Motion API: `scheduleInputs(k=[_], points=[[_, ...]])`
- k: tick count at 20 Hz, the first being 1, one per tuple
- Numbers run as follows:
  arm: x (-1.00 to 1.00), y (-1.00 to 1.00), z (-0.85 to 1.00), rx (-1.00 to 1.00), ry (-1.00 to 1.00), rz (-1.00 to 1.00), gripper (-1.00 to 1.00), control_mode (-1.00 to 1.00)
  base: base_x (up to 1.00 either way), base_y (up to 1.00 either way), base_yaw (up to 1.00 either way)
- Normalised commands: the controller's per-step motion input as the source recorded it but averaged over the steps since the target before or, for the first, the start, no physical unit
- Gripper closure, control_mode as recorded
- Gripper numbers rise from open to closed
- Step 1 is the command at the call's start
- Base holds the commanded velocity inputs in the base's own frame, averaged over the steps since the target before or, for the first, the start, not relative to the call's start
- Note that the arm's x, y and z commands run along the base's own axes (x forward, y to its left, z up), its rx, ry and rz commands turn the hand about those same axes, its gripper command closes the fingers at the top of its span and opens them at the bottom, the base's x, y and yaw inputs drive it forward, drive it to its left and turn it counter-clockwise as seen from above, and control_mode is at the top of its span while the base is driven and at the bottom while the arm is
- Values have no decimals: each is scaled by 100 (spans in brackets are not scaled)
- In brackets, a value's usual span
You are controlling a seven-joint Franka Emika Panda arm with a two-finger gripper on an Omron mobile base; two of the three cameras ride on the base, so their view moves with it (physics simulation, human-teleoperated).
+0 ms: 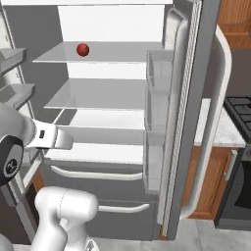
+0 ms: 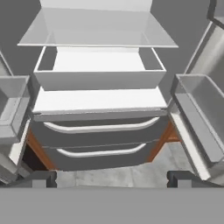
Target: Gather the lime and onion from the fridge and place them on a tray on the dining counter. Then gather the chicken drumsticks from the fridge and place them on the other tray.
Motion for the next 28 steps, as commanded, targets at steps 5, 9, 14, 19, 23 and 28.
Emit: scheduleInputs(k=[5, 9, 14, 19, 23, 28], points=[[0, 0, 0, 0, 0, 0, -100, 100, 35, -52, 14], [0, 0, 0, 0, 0, 0, -100, 100, 48, -4, 2], [0, 0, 0, 0, 0, 0, -100, 100, 38, 0, 0], [0, 0, 0, 0, 0, 0, -100, 100, 32, 9, 3], [0, 0, 0, 0, 0, 0, -100, 100, 36, 21, 4], [0, 0, 0, 0, 0, 0, -100, 100, 34, 12, 7]])
